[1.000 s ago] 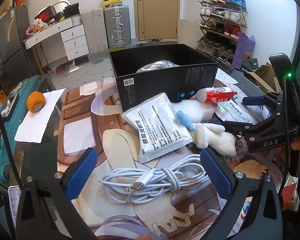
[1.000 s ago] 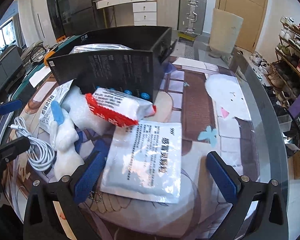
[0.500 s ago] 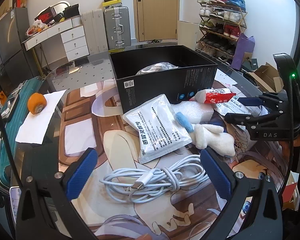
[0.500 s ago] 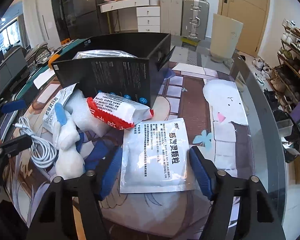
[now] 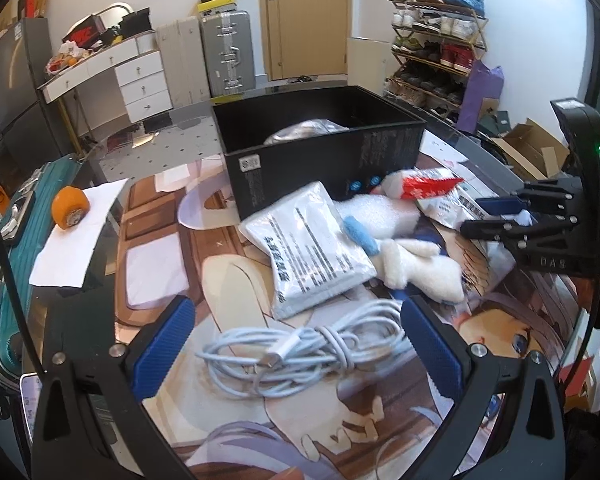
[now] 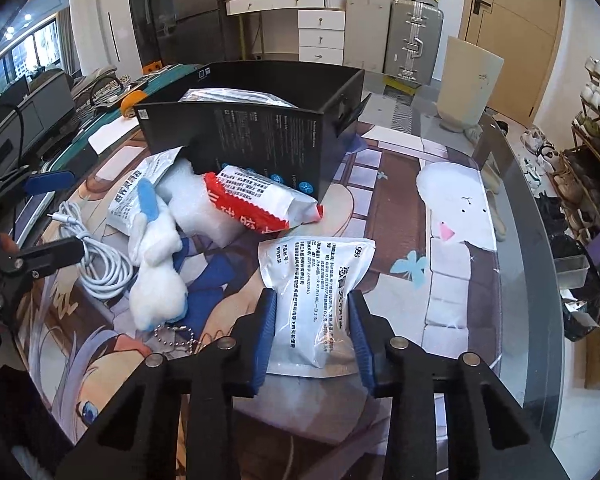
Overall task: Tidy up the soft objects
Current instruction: 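Grasp the white medicine sachet with the right gripper while the left gripper grasps the white cable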
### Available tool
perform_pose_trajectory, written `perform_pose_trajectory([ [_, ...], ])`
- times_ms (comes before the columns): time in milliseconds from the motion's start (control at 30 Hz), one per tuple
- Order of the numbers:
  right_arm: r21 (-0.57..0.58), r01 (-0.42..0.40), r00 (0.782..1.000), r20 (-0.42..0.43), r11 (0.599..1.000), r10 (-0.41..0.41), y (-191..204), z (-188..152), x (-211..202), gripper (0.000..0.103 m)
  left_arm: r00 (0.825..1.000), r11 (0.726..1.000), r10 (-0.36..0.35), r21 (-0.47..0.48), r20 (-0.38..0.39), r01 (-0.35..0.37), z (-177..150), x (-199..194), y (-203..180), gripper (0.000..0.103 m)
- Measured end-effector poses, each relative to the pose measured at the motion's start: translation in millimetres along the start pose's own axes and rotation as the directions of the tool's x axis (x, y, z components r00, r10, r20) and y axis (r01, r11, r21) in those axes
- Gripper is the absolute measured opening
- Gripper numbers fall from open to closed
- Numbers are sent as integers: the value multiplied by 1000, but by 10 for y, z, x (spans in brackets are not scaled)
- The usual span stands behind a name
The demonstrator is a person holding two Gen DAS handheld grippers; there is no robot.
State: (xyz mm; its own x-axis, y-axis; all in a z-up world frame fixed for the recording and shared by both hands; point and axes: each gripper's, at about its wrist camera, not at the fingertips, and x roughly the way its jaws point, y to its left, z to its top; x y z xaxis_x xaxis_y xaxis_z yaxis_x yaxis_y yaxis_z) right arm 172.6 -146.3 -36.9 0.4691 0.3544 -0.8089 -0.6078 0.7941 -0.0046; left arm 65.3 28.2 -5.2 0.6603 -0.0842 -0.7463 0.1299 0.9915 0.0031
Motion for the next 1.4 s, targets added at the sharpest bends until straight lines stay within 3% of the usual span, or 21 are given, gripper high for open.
perform_pose_trajectory([
  [67,1,-5,1000,4,1000,5,0,-22,-34,34,999,1000,-26,10,-20,26,-35,7,-13,103],
  [367,-11,-19,999,33,1000,19,33,-41,-185,34,999,999,0,46,-37,1,-98,67,-75,103],
  [567,-7,-21,999,28,1000,21,25,-48,-172,34,998,999,-20,23,-64,22,-130,135,-50,103],
  [833,-3,-22,999,27,1000,22,-26,-44,-152,34,996,998,-30,61,-87,35,-168,130,-141,99],
  [967,-3,-22,999,25,1000,22,-39,-43,-144,34,996,996,-24,78,-83,31,-173,126,-149,83],
  [1033,-3,-23,999,26,1000,23,-42,-40,-144,34,996,995,-49,82,-78,55,-177,100,-148,67],
  [1100,-5,-21,999,28,1000,22,-49,-41,-153,34,995,993,-60,94,-77,68,-177,84,-161,66],
  [1200,-1,-17,999,34,1000,17,-70,-43,-178,34,992,987,-104,111,-75,112,-176,42,-188,54],
  [1233,0,-15,999,36,1000,15,-79,-44,-185,34,989,984,-130,111,-75,138,-172,21,-194,38],
  [1300,2,-12,999,41,1000,12,-86,-41,-200,34,987,981,-147,121,-73,155,-159,-14,-217,26],
  [1400,0,-9,999,50,1000,9,-81,-33,-227,34,984,977,-165,124,-68,173,-155,-46,-214,26],
])
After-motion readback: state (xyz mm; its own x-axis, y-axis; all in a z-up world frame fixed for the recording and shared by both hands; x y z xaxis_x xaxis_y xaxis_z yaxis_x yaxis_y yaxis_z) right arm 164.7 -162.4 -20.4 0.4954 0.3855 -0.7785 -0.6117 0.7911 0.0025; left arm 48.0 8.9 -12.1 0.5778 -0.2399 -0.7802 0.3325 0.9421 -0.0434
